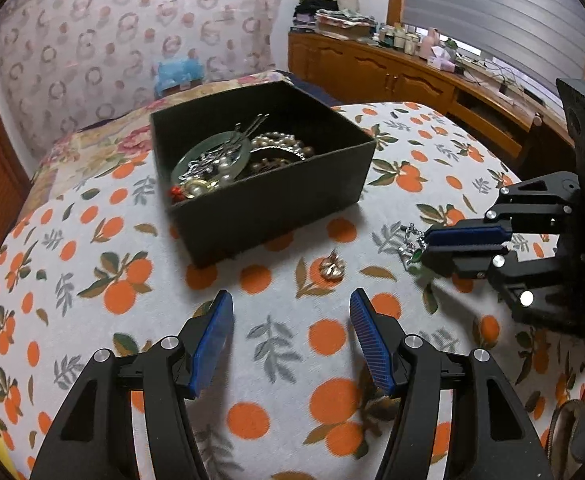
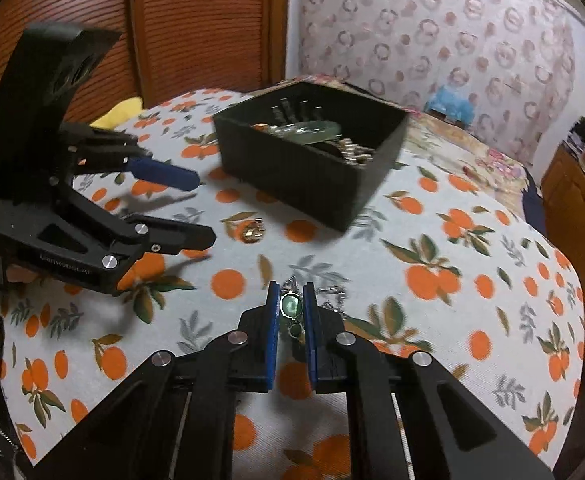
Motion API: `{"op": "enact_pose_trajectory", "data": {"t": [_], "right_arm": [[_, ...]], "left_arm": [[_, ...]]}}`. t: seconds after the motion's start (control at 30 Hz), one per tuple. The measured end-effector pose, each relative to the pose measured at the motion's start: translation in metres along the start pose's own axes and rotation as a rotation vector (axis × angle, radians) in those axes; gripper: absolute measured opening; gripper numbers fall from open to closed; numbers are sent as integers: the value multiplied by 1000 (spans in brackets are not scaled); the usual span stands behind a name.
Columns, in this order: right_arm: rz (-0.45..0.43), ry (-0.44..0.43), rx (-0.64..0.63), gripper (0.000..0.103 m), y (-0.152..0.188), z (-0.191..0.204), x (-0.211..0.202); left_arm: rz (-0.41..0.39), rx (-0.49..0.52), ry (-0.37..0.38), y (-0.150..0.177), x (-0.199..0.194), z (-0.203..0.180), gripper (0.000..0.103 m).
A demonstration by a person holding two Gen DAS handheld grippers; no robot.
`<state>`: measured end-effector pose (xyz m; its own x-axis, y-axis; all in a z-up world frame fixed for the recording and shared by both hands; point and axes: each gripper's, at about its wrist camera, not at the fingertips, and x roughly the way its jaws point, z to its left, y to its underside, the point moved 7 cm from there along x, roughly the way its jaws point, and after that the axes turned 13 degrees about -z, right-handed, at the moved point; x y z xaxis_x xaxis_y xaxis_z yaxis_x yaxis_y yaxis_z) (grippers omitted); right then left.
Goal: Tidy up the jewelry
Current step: 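Grasp the green-stone chain bracelet with right tool while left grasps the flower charm, then lower the bracelet and charm into the box with both tools and open them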
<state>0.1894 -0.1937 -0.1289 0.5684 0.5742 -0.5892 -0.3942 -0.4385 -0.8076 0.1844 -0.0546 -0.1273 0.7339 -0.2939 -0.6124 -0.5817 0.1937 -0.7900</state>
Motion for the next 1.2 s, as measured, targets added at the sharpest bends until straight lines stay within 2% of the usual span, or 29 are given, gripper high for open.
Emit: {"op": "enact_pose_trajectory", "data": {"t": [0.03, 0.13, 0.2, 0.27, 0.37, 0.6, 0.63, 0.67, 0.93, 1.2], "right_arm": [[-4, 6, 5, 13, 0, -3, -1], [-20, 27, 26, 13, 0, -13, -7], [-28, 36, 37, 13, -1, -17, -8], [-33, 43, 49, 13, 0, -21, -9], [-36, 49, 54, 13, 0, -24, -8], [-39, 52, 55, 13, 1, -26, -10], [-42, 53, 58, 13, 1, -27, -11], [-44, 53, 59, 13, 1, -28, -12], [-78, 65, 57, 13, -12, -36, -20], [-143, 88, 17, 13, -49, -45, -31]], "left_arm": [[6, 2, 11, -1, 2, -3, 58], [13, -3, 41, -5, 7, -9, 50], [11, 9, 37, -7, 10, -12, 47], [12, 12, 38, -11, 14, -13, 38], [15, 22, 44, -14, 18, -17, 32], [20, 51, 35, -11, 23, -21, 28], [18, 52, 32, -11, 23, -21, 24], [17, 52, 33, -11, 23, -21, 14], [-37, 21, 36, -23, 12, -16, 14], [-93, 13, 8, -48, -2, -8, 14]]}}
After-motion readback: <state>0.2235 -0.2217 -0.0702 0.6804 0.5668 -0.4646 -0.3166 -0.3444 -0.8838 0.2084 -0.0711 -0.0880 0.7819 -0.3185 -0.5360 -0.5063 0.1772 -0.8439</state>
